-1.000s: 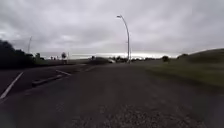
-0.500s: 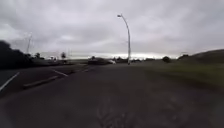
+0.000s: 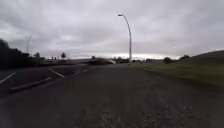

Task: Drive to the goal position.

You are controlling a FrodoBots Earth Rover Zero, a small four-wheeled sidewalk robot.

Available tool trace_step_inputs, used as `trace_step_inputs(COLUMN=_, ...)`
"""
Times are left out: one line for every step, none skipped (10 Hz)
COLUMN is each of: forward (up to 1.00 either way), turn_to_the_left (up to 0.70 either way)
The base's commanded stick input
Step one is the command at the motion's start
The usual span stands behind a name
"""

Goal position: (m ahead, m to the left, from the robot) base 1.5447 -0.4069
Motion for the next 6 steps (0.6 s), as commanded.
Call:
trace_step_inputs(forward=1.0, turn_to_the_left=0.0)
trace_step_inputs(forward=1.0, turn_to_the_left=0.0)
trace_step_inputs(forward=1.0, turn_to_the_left=0.0)
trace_step_inputs(forward=1.0, turn_to_the_left=0.0)
trace_step_inputs(forward=1.0, turn_to_the_left=0.0)
trace_step_inputs(forward=1.0, turn_to_the_left=0.0)
